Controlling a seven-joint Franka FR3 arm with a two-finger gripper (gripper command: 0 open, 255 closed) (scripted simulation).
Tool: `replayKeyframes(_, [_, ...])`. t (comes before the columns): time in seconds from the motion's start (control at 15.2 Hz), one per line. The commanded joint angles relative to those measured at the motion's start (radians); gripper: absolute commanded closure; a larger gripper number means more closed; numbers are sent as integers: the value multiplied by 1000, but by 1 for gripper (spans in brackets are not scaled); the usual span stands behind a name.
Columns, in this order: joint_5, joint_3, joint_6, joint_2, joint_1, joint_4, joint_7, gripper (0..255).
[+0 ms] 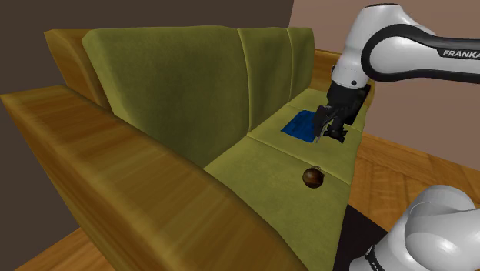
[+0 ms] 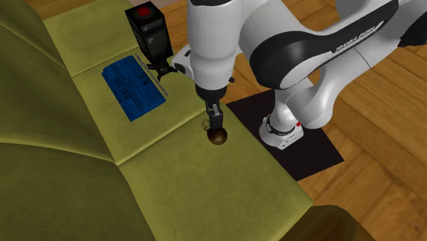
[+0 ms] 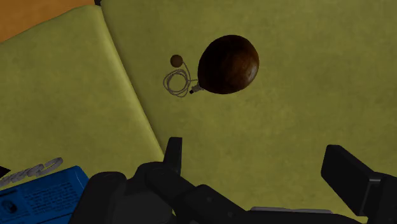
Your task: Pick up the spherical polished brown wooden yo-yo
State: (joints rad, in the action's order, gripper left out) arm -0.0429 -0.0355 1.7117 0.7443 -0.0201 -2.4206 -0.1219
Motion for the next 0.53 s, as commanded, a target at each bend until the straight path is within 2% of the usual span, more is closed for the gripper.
replayKeyframes(0.0, [0,0,0,0,0,0,0,0])
replayKeyframes(0.46, [-37,106,43,-180,44,-79,-216,0])
